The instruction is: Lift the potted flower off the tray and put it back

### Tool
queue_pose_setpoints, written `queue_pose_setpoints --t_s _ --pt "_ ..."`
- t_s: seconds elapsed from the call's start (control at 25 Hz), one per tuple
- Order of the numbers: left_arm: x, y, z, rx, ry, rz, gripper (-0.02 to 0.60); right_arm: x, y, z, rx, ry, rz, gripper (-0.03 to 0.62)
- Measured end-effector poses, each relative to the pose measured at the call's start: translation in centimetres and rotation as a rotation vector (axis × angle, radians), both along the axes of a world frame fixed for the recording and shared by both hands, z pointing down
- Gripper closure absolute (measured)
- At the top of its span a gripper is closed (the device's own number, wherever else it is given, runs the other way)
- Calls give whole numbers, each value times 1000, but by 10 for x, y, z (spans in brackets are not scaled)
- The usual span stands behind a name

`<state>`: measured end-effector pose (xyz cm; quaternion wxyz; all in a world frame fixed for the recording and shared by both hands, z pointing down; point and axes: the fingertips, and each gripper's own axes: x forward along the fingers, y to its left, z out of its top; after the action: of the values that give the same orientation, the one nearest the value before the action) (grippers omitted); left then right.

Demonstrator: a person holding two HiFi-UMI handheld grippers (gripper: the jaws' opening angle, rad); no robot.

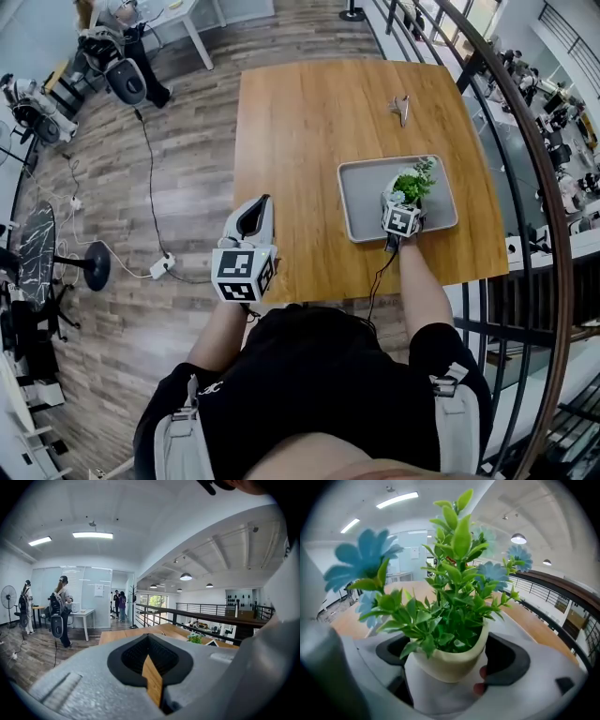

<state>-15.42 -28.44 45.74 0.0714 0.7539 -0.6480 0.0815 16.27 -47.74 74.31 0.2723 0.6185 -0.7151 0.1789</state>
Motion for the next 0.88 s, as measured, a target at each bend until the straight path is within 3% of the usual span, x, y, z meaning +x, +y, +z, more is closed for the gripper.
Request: queue_pose_setpoints --t_s 0.16,0.28,0.6,0.88 --pt "0 0 0 -1 10 11 569 -4 8 -1 -30 22 -65 108" --pt "2 0 -3 9 14 25 569 -4 23 -9 -27 18 -60 109" --pt "14 1 2 13 45 70 569 -16 34 -65 154 -21 -83 114" --pt "37 -5 -1 28 62 143 569 -35 57 -160 317 -165 -131 115"
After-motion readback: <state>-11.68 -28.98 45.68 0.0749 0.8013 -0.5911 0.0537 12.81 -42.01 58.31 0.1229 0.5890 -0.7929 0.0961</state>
